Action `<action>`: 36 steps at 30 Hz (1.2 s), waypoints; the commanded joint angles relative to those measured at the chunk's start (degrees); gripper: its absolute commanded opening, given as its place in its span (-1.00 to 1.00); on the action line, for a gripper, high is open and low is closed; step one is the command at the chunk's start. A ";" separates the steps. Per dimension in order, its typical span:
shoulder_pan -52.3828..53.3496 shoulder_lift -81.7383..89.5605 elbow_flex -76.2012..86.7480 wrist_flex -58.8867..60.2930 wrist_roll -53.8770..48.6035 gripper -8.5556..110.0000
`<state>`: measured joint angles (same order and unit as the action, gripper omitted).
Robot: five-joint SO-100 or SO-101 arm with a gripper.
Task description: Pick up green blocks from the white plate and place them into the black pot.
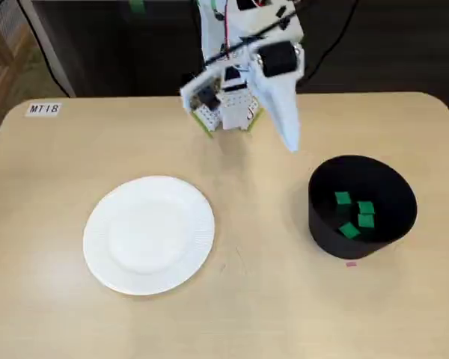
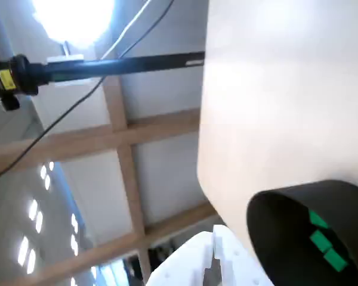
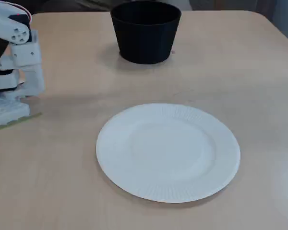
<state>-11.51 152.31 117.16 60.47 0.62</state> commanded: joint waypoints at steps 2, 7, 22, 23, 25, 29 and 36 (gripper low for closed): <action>2.29 8.79 4.13 7.65 -1.14 -0.90; 5.27 21.88 16.79 9.49 -1.49 -0.90; 5.10 34.01 47.37 3.96 -5.54 -0.90; 5.19 34.01 48.60 3.34 -5.54 -0.90; 5.45 34.01 50.27 2.64 -5.54 -0.90; 7.47 34.01 53.09 1.32 -5.45 -0.90; 8.09 34.01 53.79 -0.09 -4.39 -0.90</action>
<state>-3.96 186.06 171.12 61.26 -4.04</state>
